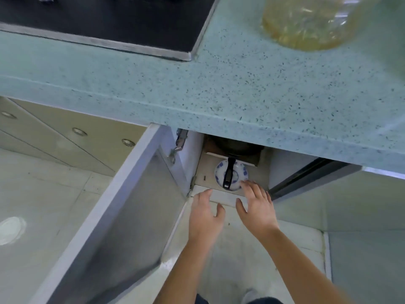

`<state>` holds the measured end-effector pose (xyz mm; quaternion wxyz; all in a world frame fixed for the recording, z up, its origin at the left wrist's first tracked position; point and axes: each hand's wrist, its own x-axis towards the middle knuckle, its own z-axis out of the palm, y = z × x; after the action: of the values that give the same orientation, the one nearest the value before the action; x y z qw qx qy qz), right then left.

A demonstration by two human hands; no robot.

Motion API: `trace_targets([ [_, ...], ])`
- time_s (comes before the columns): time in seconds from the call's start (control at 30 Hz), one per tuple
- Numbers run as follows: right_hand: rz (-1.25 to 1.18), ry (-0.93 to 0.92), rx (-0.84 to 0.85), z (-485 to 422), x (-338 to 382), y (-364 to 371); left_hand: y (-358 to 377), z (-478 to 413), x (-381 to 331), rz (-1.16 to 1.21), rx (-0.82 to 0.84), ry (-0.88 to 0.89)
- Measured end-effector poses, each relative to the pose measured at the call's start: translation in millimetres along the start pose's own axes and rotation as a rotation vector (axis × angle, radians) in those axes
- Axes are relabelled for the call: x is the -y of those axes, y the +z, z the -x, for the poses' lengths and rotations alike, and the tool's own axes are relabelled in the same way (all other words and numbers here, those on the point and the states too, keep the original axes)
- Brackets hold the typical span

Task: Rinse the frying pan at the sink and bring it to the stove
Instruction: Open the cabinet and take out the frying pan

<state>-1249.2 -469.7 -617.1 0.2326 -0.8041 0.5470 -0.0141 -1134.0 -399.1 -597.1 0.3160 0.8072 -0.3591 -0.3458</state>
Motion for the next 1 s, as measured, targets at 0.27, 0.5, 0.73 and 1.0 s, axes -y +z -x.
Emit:
trace_targets([
  [0.27, -0.096, -0.007, -0.136, -91.2, -62.6, 99.2, 95.7, -98.9, 59.0, 0.045, -0.091, 0.087],
  [0.5, -0.412, -0.013, -0.381, -163.2, -97.1, 157.7, 168.0, -182.9, 95.8, 0.160, -0.186, 0.191],
  [0.73, -0.564, 0.094, -0.353, -203.6, -129.5, 192.6, 207.6, -227.8, 116.2, 0.128, -0.201, 0.193],
  [1.0, -0.816, 0.173, -0.204, -227.0, -139.2, 222.6, 235.0, -246.8, 142.1, 0.011, -0.165, 0.128],
])
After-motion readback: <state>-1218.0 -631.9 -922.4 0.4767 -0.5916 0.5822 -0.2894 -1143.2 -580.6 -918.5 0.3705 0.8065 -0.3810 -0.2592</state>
